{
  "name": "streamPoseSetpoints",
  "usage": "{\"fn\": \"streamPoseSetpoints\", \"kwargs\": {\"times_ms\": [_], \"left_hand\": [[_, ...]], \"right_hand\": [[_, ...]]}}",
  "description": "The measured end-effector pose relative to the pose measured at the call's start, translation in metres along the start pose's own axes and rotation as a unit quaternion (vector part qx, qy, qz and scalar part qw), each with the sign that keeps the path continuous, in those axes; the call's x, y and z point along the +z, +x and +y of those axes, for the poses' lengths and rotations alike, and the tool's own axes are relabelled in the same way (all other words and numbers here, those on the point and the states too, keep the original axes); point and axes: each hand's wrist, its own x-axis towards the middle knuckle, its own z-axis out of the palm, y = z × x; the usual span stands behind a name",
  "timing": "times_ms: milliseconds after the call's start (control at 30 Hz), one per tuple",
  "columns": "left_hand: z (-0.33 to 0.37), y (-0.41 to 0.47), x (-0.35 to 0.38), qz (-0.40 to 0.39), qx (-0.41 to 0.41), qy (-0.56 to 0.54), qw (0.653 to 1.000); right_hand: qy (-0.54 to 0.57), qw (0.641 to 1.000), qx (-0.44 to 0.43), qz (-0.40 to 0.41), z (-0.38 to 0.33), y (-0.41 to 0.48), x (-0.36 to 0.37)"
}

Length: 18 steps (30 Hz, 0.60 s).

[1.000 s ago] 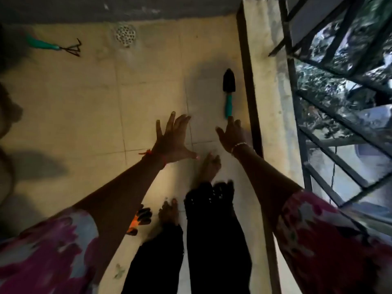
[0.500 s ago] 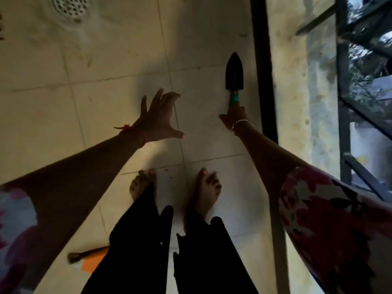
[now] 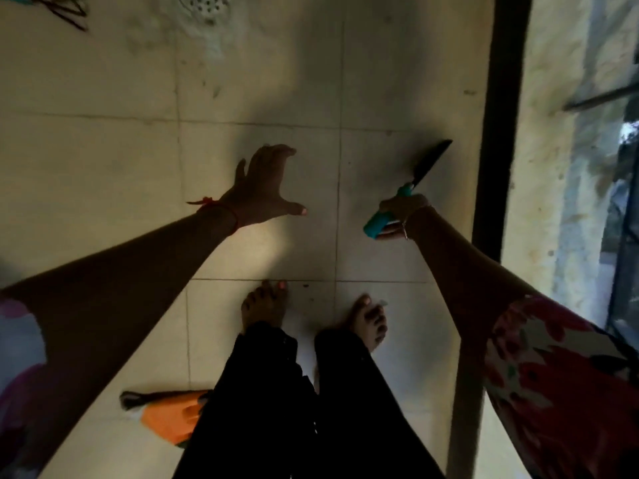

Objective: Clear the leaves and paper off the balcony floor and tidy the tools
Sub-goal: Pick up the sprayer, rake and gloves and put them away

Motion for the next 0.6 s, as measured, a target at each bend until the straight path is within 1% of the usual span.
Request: {"fn": "streamPoseSetpoints", "kwargs": {"times_ms": [33,67,133,167,233,267,333,367,400,433,500,533,600], "left_hand": [[0.005,0.001,0.004,-0.011,0.004,-0.024,1.000],[-0.011,-0.016,-0.024,0.018,-0.020,-0.062,0.998],[-0.004,-0.022,-0.028,0.008,-0.018,-0.097,0.995],[-0.026,-0.039,-0.058,0.037,-0.037,-0.106,0.993],[-0.027,-0.048,-0.062,0.026,-0.045,-0.105,0.993],[-0.047,-0.063,-0.090,0.047,-0.063,-0.110,0.991],[-0.053,-0.070,-0.100,0.045,-0.083,-0.120,0.988],[-0.069,-0.082,-0.131,0.070,-0.094,-0.124,0.985],[-0.075,-0.087,-0.142,0.069,-0.105,-0.127,0.984],[-0.087,-0.092,-0.166,0.083,-0.108,-0.125,0.983],[-0.096,-0.096,-0.181,0.084,-0.112,-0.121,0.983],[-0.110,-0.093,-0.203,0.103,-0.123,-0.122,0.979],[-0.115,-0.093,-0.213,0.111,-0.132,-0.126,0.977]], "right_hand": [[0.016,1.000,0.004,-0.008,0.002,-0.004,-0.004],[-0.009,1.000,-0.012,-0.026,-0.024,-0.025,0.021],[-0.010,0.999,-0.033,-0.021,-0.029,-0.035,0.021],[-0.058,0.995,-0.066,-0.046,-0.052,-0.052,0.050],[-0.100,0.990,-0.091,-0.029,-0.055,-0.061,0.052],[-0.152,0.980,-0.122,-0.034,-0.075,-0.078,0.078],[-0.208,0.966,-0.154,0.003,-0.078,-0.081,0.084],[-0.262,0.947,-0.187,0.016,-0.098,-0.096,0.108],[-0.289,0.935,-0.201,0.033,-0.101,-0.104,0.116],[-0.311,0.921,-0.231,0.045,-0.117,-0.117,0.133],[-0.323,0.909,-0.258,0.061,-0.124,-0.125,0.147],[-0.338,0.896,-0.278,0.066,-0.142,-0.127,0.166],[-0.344,0.890,-0.290,0.071,-0.140,-0.133,0.179]]}}
